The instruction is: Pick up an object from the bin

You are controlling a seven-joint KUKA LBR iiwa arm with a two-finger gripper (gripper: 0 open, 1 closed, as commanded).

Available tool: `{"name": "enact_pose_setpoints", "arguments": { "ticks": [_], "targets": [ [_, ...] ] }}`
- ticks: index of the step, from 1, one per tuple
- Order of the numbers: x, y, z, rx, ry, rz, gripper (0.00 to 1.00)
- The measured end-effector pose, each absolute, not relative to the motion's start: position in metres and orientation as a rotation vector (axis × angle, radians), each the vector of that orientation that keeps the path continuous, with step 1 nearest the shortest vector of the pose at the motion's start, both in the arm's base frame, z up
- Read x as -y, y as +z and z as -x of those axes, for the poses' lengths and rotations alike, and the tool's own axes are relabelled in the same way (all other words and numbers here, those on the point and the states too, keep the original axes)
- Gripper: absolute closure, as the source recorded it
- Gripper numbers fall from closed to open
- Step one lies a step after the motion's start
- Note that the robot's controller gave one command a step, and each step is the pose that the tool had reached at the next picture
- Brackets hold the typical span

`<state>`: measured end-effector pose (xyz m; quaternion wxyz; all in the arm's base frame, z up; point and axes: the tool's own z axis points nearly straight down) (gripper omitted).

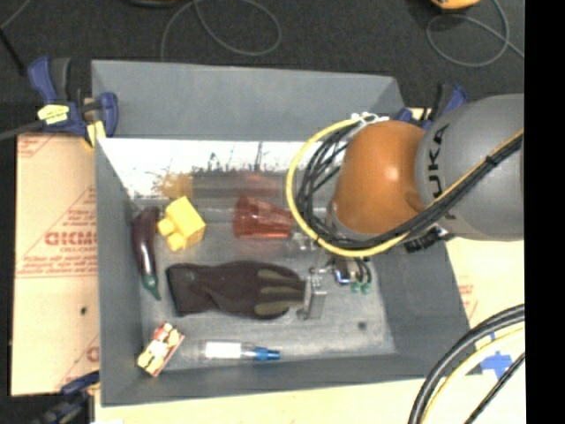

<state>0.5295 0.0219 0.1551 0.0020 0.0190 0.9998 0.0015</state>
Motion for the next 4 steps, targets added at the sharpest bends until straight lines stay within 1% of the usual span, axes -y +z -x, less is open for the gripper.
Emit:
{"name": "enact_pose_setpoints", "arguments": {
  "ticks": [1, 2, 3, 4],
  "targets": [
    [-0.050, 0.079, -0.582, -3.015, -0.004, 0.850, 1.00],
    [-0.050, 0.079, -0.582, -3.015, -0.003, 0.849, 1.00],
    [-0.046, 0.172, -0.569, -3.008, -0.004, 0.864, 1.00],
    [-0.046, 0.172, -0.569, -3.008, -0.003, 0.863, 1.00]
  ]
}}
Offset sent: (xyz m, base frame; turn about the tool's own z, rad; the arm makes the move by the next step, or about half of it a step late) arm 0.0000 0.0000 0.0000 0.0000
